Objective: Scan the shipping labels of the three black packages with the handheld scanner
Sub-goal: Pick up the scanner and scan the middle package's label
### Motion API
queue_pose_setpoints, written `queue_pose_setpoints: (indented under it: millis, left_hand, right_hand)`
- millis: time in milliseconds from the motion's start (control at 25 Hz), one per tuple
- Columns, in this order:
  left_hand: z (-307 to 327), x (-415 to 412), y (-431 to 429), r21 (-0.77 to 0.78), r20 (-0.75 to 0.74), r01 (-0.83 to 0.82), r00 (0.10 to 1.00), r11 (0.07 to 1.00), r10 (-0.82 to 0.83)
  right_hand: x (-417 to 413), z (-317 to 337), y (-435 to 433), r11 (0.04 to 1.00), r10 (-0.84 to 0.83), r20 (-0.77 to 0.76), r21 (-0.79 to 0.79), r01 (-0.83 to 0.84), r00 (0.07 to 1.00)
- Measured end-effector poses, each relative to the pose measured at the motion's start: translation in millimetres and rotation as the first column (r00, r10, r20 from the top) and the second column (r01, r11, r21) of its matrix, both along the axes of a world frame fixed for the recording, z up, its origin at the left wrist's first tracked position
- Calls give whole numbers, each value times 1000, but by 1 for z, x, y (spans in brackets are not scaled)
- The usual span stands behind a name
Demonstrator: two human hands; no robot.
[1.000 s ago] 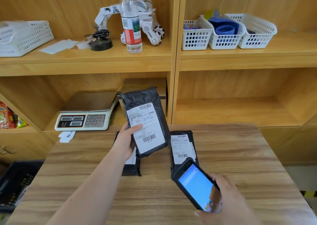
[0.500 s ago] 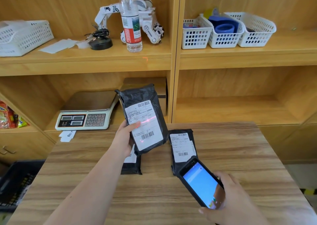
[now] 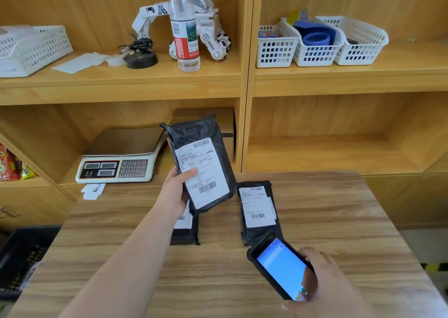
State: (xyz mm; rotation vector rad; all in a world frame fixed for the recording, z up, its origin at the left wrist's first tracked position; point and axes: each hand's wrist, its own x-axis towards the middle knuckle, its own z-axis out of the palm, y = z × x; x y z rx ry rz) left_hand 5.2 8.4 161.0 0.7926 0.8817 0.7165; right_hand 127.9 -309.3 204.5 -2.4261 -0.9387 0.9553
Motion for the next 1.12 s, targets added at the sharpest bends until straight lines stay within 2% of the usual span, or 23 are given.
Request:
queue_pose_setpoints:
  millis: [920,1120]
  left_hand:
    - [-17,-3,4,-32,-4,22,1000,999,-22]
    - [-34,-1,5,-111,-58,39,997,993,-45]
  right_hand:
    - [-6,-8,-4,997,-64,2,34,64,998]
    - [-3,-27,-3,994,-81,-7,72,81,997]
